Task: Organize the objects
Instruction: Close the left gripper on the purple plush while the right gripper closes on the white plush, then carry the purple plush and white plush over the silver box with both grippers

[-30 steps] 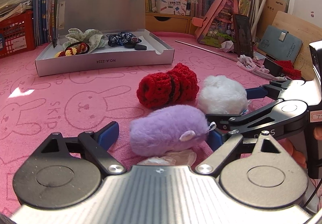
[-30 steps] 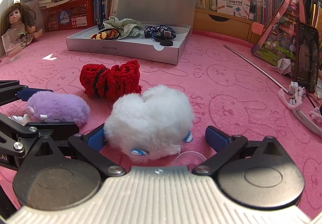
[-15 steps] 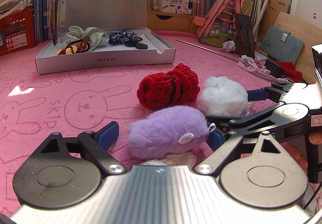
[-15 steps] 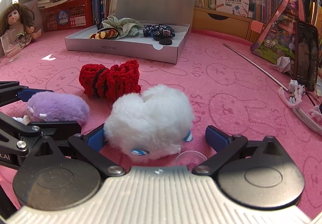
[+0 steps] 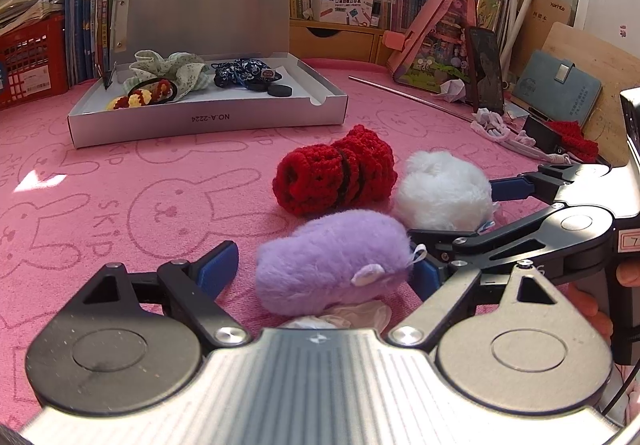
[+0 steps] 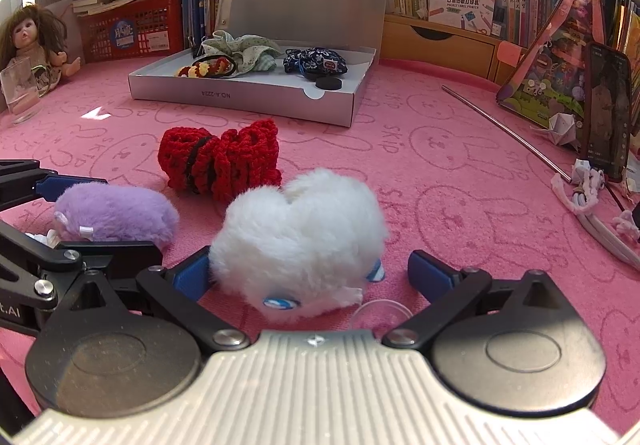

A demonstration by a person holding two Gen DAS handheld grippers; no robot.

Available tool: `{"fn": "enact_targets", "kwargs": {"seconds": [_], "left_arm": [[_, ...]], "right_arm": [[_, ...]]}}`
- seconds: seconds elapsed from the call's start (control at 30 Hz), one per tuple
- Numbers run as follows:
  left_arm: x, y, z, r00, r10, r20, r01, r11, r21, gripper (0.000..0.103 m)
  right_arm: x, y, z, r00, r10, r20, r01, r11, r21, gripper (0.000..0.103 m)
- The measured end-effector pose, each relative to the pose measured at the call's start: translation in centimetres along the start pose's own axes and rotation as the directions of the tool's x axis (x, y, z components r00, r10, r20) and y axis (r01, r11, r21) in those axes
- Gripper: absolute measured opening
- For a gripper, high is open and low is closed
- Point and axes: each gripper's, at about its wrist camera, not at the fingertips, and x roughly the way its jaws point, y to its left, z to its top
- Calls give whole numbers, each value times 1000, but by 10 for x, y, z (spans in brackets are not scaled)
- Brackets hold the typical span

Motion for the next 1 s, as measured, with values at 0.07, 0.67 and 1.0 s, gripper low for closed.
{"fn": "enact_targets", "kwargs": {"seconds": [0.07, 0.67, 1.0], "left_arm": [[-2, 0, 0, 1000, -11, 5, 11, 1000, -5, 80], [-16, 8, 7, 999, 19, 49, -19, 1000, -5, 73], [-18, 10, 6, 997, 55, 49, -57, 998, 22, 73]], "right_arm": [[0, 1, 1, 1000, 0, -3, 0, 1000, 9, 100], [-3, 16, 5, 999, 33, 11, -34, 999, 20, 90], [-6, 13, 8, 999, 38, 31, -39, 998, 44, 77]]}}
